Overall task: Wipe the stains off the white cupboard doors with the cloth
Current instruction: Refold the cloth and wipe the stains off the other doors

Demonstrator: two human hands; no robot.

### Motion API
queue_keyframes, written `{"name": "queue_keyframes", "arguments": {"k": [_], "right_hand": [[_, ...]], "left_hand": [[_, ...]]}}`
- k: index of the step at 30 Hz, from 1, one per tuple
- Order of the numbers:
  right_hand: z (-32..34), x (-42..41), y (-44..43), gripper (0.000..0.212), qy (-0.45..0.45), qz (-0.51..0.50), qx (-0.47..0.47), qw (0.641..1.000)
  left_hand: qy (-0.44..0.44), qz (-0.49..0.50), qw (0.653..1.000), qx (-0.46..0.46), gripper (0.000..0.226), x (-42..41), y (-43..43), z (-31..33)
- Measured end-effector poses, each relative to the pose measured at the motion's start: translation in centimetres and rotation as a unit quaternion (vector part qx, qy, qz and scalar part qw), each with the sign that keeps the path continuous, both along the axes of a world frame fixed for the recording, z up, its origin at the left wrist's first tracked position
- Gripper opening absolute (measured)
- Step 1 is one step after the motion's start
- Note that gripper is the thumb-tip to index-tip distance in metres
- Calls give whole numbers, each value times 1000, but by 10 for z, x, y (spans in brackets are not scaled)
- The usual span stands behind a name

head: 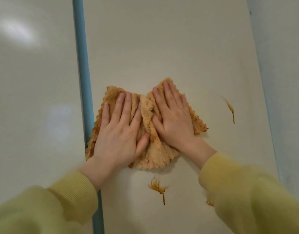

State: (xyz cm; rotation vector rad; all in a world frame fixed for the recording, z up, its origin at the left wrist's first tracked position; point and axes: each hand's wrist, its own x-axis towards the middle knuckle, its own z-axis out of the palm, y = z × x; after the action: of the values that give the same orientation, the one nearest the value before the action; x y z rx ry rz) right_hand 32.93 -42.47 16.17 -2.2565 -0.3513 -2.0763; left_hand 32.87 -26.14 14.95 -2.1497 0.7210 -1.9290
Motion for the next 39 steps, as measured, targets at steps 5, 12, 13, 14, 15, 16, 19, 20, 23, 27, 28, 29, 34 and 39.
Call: {"name": "queue_keyframes", "arguments": {"k": [5, 12, 13, 14, 15, 16, 19, 20, 23, 27, 28, 29, 34, 39], "right_hand": [[11, -1, -49, 72, 29, -17, 48, 998], [18, -1, -129, 78, 43, -39, 113, 992], [17, -2, -137, 78, 43, -36, 118, 991], [14, -1, -146, 78, 44, -33, 121, 991], [11, -1, -152, 77, 43, -32, 124, 991], [6, -1, -161, 76, 43, -30, 129, 990], [-16, -3, -185, 72, 46, -22, 141, 989], [-25, -3, -193, 71, 47, -16, 143, 988], [-55, -2, -213, 67, 39, 5, 161, 986], [-92, 1, -217, 65, 30, 24, 180, 983], [-100, 2, -214, 65, 30, 27, 185, 982], [-107, 2, -209, 65, 28, 27, 188, 981], [-121, 1, -165, 63, 28, 29, 188, 981], [-115, 1, -102, 61, 8, 17, 152, 988]], "left_hand": [[-7, 8, 1000, -21, 75, 0, -47, 10], [10, -6, 998, -55, 73, 1, -131, 23], [15, -4, 998, -57, 73, 1, -141, 24], [22, 0, 998, -57, 73, 0, -153, 22], [30, 1, 998, -53, 73, 0, -162, 21], [39, 1, 998, -47, 73, 0, -172, 19], [52, -9, 998, -20, 73, 0, -202, 4], [55, -14, 998, -8, 73, 0, -211, -3], [58, -14, 998, 31, 70, 0, -234, -26], [65, -26, 995, 74, 65, -1, -239, -55], [66, -32, 994, 85, 64, -1, -237, -61], [65, -36, 993, 94, 64, 0, -233, -66], [63, -43, 990, 120, 64, 1, -190, -74], [42, -36, 992, 113, 65, -1, -124, -72]]}}
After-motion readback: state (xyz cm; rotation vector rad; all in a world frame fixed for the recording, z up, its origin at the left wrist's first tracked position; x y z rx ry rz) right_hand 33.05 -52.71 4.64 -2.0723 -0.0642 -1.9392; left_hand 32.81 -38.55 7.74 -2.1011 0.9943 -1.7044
